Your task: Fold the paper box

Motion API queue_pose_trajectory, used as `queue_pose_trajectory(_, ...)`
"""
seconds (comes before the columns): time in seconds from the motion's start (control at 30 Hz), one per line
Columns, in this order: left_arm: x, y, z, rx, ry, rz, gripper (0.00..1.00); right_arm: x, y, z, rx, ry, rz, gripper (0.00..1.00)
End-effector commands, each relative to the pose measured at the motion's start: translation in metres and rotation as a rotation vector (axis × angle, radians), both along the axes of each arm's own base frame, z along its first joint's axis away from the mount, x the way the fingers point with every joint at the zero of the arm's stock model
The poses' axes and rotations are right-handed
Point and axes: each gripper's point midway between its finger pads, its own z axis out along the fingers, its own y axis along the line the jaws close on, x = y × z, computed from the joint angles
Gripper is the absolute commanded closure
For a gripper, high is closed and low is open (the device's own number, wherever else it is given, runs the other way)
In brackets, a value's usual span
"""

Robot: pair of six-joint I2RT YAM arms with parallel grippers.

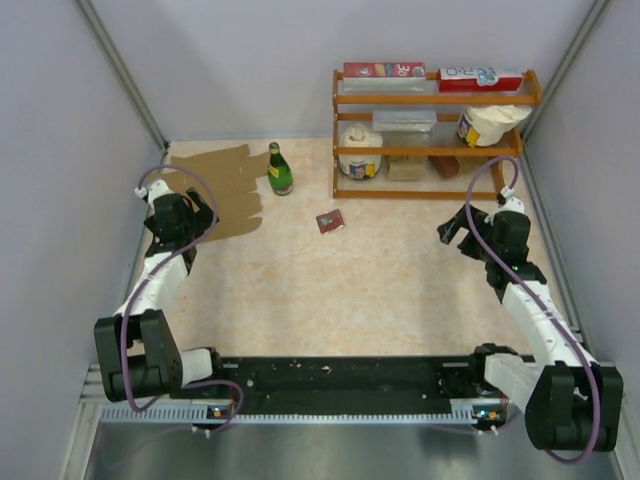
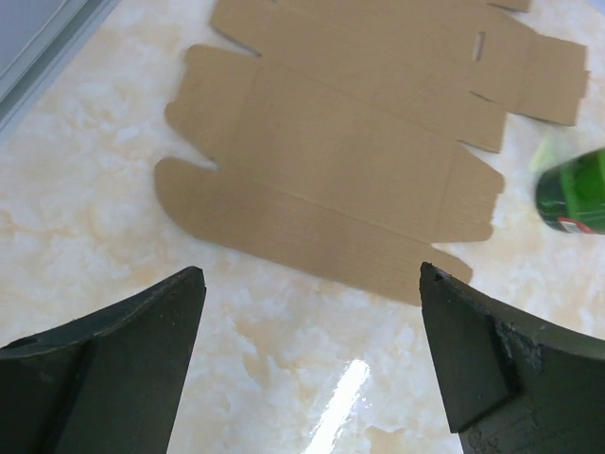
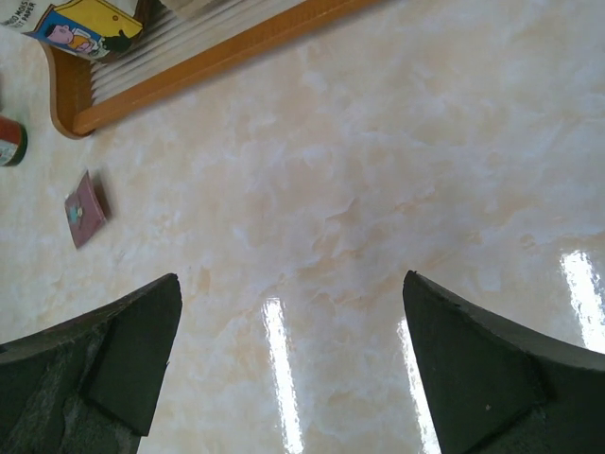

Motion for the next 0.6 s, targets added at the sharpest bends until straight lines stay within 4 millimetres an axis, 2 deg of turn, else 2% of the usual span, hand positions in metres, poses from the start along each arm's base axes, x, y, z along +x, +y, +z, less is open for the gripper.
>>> queue_pose_trajectory(0.0,0.005,0.008,0.001,-0.055,-0.002,0.019,0.01,0.012,0.008,0.022,0.03,-0.061,0.041,0.01)
queue_pose_trajectory(0.2,0.015,0.029,0.004,-0.014,0.018,0.062,0.01,0.014,0.007,0.007,0.014,-0.017,0.043,0.02)
queue_pose_trajectory(0.43,0.031,0.069,0.006,0.028,0.067,0.105,0.04,0.022,0.006,-0.013,0.012,0.034,0.045,0.03)
queue_pose_trajectory(0.57,0.041,0.088,0.009,0.054,0.084,0.105,0.07,0.029,0.013,-0.02,0.037,0.058,0.079,0.03)
